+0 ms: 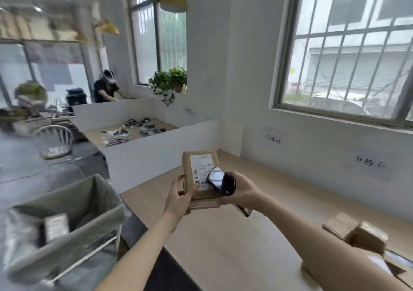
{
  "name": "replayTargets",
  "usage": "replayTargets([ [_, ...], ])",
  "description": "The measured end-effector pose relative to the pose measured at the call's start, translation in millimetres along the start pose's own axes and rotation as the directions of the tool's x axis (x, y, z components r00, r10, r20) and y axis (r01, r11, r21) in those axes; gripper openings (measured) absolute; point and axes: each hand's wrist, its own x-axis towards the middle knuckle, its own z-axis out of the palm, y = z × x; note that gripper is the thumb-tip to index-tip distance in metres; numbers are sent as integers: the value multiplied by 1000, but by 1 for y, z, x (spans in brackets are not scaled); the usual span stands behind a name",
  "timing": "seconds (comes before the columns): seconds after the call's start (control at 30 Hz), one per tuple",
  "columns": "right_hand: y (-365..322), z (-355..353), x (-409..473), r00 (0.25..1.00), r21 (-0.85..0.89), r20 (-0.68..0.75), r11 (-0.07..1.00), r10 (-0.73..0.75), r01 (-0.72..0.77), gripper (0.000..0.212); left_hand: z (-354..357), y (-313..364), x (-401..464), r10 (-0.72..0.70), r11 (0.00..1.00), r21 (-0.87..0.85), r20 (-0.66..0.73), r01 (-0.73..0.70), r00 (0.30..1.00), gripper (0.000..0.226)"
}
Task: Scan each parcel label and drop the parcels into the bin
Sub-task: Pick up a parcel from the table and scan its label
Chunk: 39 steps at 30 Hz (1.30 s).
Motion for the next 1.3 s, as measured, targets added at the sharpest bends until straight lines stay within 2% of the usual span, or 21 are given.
replayTargets([
  [0.17, -73, 77, 62, 994, 112, 55, 989, -99, 92, 75, -107, -8, 19, -27, 997, -73, -88, 21, 996, 64],
  [0.27, -113, 122, 95, 982, 153, 116, 979, -151, 133, 94, -172, -16, 27, -13, 998, -57, -100, 8, 995, 82],
  [0.33, -138, 151, 115, 967, 161, 172, 974, -188, 161, 106, -212, -21, 26, 4, 1000, 8, -117, -3, 993, 80],
  [0.47, -186, 211, 152, 932, 194, 265, 961, -246, 199, 92, -285, -32, 29, 28, 997, 71, -217, -13, 976, 79],
  [0.67, -244, 292, 220, 864, 232, 362, 932, -349, 279, 87, -381, -51, 59, 14, 978, 198, -347, 59, 938, 95],
  [0.77, -265, 333, 268, 835, 235, 392, 919, -387, 315, 86, -421, -60, 92, 4, 972, 218, -390, 88, 921, 96],
  [0.9, -282, 385, 341, 800, 235, 454, 919, -392, 317, 92, -469, -76, 149, -77, 972, 173, -417, 162, 906, 99],
  [1.07, -279, 442, 426, 769, 197, 546, 943, -331, 267, 93, -521, -118, 222, -200, 950, 141, -406, 277, 892, 116],
  [1.17, -273, 472, 463, 755, 179, 588, 957, -290, 228, 91, -537, -143, 257, -254, 933, 136, -409, 334, 876, 112],
  [1.3, -255, 514, 495, 726, 159, 645, 971, -240, 180, 84, -545, -174, 290, -287, 924, 121, -411, 363, 865, 90],
])
